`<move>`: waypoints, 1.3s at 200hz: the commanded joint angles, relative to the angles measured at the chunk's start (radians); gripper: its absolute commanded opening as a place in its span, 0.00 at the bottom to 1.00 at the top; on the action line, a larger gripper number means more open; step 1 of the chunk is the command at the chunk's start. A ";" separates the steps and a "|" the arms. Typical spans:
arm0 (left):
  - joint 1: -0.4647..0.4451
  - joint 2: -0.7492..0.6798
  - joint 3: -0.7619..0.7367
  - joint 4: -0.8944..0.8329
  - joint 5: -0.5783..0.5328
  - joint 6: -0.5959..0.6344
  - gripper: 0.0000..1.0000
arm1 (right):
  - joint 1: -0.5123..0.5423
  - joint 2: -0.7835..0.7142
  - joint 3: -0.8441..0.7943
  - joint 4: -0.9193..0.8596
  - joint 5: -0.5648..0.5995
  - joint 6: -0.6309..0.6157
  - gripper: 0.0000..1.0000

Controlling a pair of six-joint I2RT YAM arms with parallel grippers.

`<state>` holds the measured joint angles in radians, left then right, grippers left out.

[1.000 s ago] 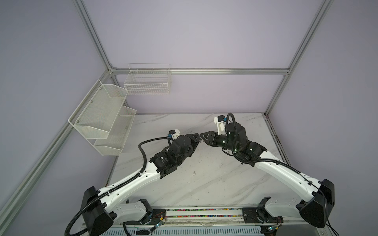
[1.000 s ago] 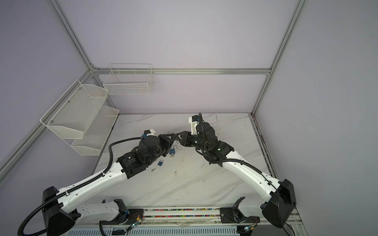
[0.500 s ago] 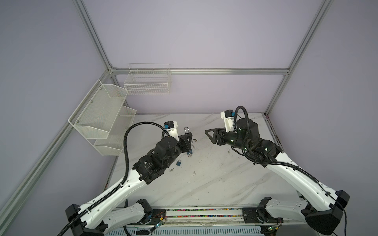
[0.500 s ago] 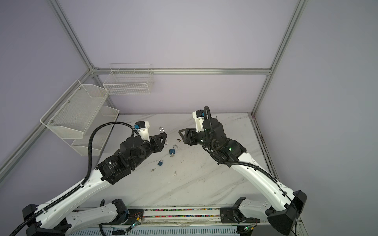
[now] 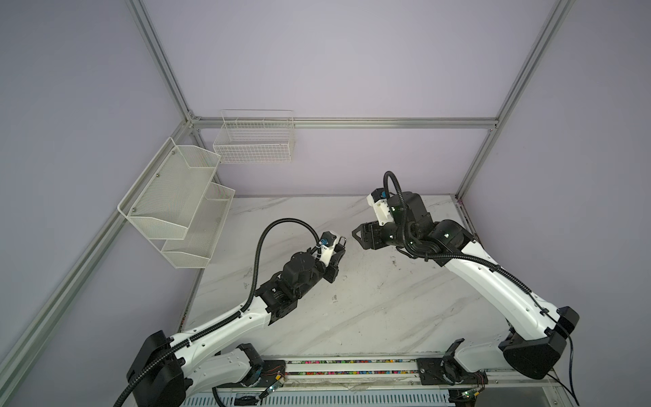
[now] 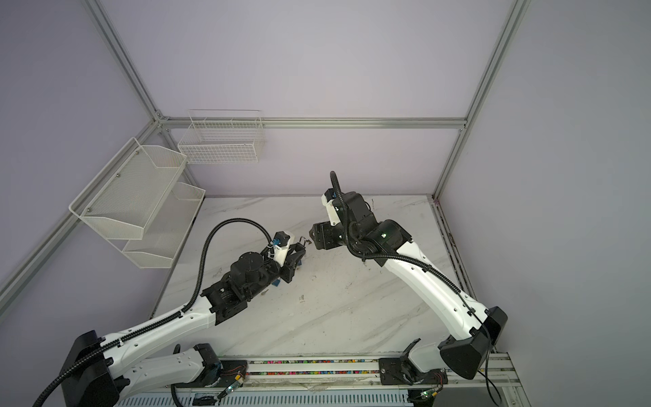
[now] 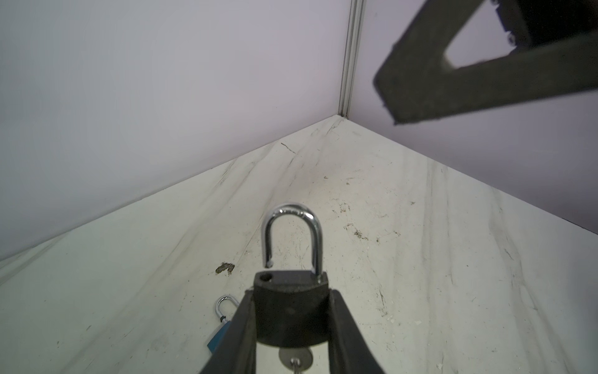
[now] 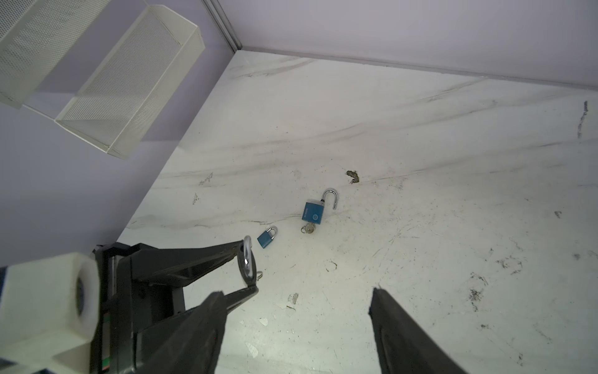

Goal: Unlock with the key

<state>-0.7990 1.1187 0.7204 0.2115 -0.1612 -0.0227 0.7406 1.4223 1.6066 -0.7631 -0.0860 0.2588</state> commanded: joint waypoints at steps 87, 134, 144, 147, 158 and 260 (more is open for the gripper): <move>-0.009 0.044 -0.050 0.293 0.002 0.083 0.00 | 0.010 0.155 0.210 -0.159 0.106 -0.020 0.76; -0.011 0.051 -0.047 0.294 -0.003 0.087 0.00 | 0.009 0.185 0.256 -0.175 0.105 -0.053 0.77; -0.012 0.055 -0.047 0.293 0.001 0.089 0.00 | 0.009 0.201 0.269 -0.191 0.110 -0.060 0.77; -0.013 0.055 -0.046 0.294 0.002 0.089 0.00 | 0.009 0.206 0.273 -0.195 0.115 -0.061 0.77; -0.012 0.059 -0.046 0.297 0.002 0.089 0.00 | 0.009 0.220 0.283 -0.214 0.131 -0.060 0.77; -0.012 0.043 -0.079 0.348 0.038 0.122 0.00 | -0.031 0.274 0.352 -0.329 0.080 -0.084 0.80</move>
<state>-0.8082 1.1835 0.6796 0.4614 -0.1436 0.0685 0.7368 1.7039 1.9484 -1.0336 0.0101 0.1913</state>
